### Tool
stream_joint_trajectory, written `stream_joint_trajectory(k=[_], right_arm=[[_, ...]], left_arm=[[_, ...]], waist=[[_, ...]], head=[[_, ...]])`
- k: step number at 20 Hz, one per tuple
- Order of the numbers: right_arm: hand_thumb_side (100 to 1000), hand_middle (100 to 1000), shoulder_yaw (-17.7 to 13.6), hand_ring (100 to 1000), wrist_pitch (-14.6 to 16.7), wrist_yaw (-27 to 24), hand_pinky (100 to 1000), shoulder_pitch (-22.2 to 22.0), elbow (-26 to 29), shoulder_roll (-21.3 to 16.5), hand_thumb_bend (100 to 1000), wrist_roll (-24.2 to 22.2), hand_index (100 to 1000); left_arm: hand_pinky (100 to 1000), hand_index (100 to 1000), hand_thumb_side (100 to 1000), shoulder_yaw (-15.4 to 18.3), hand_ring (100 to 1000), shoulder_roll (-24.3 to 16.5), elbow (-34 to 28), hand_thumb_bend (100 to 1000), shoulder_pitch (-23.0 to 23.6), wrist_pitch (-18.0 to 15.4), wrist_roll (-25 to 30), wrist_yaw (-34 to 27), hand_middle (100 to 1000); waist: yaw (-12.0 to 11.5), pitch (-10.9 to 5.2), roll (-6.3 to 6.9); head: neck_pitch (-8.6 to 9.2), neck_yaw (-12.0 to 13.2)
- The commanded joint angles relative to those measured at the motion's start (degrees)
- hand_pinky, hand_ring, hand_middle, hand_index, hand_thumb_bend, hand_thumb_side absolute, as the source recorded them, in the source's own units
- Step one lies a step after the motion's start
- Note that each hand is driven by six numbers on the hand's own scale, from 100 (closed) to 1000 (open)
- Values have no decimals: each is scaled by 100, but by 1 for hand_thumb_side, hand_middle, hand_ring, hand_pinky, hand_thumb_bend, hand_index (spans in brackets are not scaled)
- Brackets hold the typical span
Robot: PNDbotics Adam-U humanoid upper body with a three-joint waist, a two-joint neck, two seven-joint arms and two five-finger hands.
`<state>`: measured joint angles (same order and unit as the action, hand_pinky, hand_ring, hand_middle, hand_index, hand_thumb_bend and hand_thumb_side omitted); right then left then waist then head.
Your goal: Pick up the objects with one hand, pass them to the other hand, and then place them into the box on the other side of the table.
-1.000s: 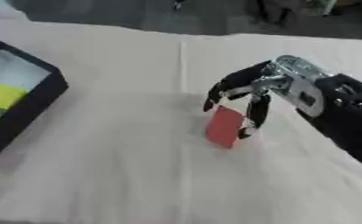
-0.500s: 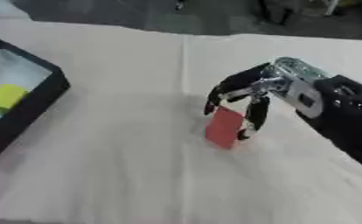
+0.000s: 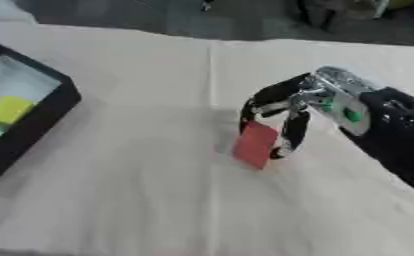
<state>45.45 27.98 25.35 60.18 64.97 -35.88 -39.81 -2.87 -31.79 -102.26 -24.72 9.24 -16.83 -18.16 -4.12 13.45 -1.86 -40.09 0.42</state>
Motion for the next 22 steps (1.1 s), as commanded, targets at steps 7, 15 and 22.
stream_joint_trajectory(k=[7, 15, 22], right_arm=[[127, 576, -139, 765, 1091, -156, 842, 124, 119, -93, 316, -1216, 656], [100, 447, -1421, 640, 167, -190, 767, -43, 855, -412, 222, -884, 535], [100, 383, -2248, 575, -942, -317, 725, -558, 1442, -420, 100, -25, 502]], left_arm=[[740, 758, 739, 97, 895, -177, -96, 100, -38, -1, -52, -12, 802], [741, 757, 733, 117, 894, -177, -116, 100, 2, -14, -67, 6, 801], [741, 757, 728, 106, 893, -160, -150, 100, -19, -11, -48, 22, 801]], waist=[[14, -60, -7], [87, -93, 6], [87, -89, 37]], head=[[51, 21], [59, 82], [119, 90]])
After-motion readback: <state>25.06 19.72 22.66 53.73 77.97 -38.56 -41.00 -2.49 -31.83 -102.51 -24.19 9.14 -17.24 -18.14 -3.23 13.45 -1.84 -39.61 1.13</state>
